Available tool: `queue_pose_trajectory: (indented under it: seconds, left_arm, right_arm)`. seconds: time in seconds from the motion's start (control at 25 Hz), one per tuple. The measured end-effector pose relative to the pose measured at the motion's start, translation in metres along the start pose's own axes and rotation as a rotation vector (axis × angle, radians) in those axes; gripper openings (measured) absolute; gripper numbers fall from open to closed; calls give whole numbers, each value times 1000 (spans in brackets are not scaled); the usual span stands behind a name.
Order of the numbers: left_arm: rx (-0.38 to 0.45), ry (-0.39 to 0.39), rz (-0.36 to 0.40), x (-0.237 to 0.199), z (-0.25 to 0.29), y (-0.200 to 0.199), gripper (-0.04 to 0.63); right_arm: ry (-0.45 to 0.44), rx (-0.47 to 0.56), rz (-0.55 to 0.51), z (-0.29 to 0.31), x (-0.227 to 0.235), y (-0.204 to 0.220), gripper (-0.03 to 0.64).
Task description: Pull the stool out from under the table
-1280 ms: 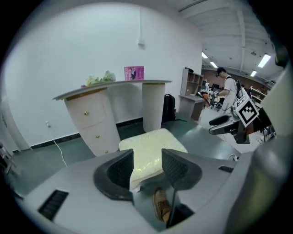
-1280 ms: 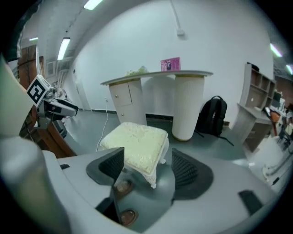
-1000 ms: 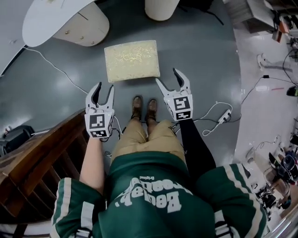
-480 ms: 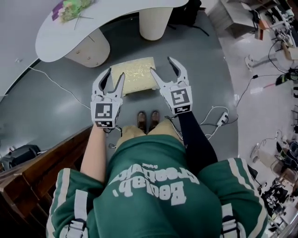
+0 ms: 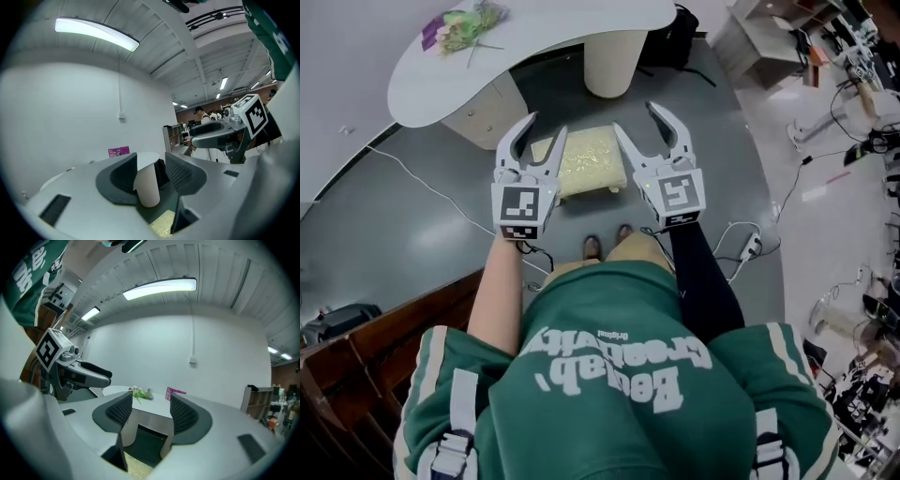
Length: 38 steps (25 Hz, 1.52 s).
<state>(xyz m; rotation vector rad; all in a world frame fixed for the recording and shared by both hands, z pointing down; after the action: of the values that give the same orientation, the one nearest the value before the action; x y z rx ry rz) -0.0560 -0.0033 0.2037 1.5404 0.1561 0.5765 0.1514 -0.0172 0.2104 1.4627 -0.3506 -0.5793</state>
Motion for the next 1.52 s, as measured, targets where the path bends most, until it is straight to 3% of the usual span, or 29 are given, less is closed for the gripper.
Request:
queue_pose_trajectory:
  seconds: [0.4, 0.68, 0.76, 0.84, 0.96, 1.52]
  left_arm:
    - [57, -57, 19, -19, -14, -26, 202]
    - [71, -78, 21, -34, -24, -27, 202]
    - [78, -96, 22, -37, -26, -28, 181]
    - [87, -117, 25, -39, -31, -29, 137]
    - [106, -151, 37, -41, -39, -32, 15]
    - [146, -178, 29, -37, -55, -46, 15]
  right_arm:
    - [-16, 92, -18, 5, -2, -30, 256]
    - [-9, 127, -36, 13, -7, -37, 196]
    - [-8, 138, -50, 13, -9, -40, 160]
    - [-8, 145, -59, 11, -11, -42, 8]
    - [-22, 150, -54, 9, -15, -44, 8]
    - [-7, 137, -56, -12, -25, -42, 6]
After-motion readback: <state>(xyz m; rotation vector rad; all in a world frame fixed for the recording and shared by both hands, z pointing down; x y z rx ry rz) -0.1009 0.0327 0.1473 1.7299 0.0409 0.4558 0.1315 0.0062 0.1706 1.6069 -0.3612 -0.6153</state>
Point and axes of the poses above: the fingertips, and each gripper's own axes: z forward along the fingers, x to its right, y out of its underside, the point moved 8 cm from there along -z, backward along the fingers, and after that the axes turned 6 degrees about z, right-handed, at the moved point
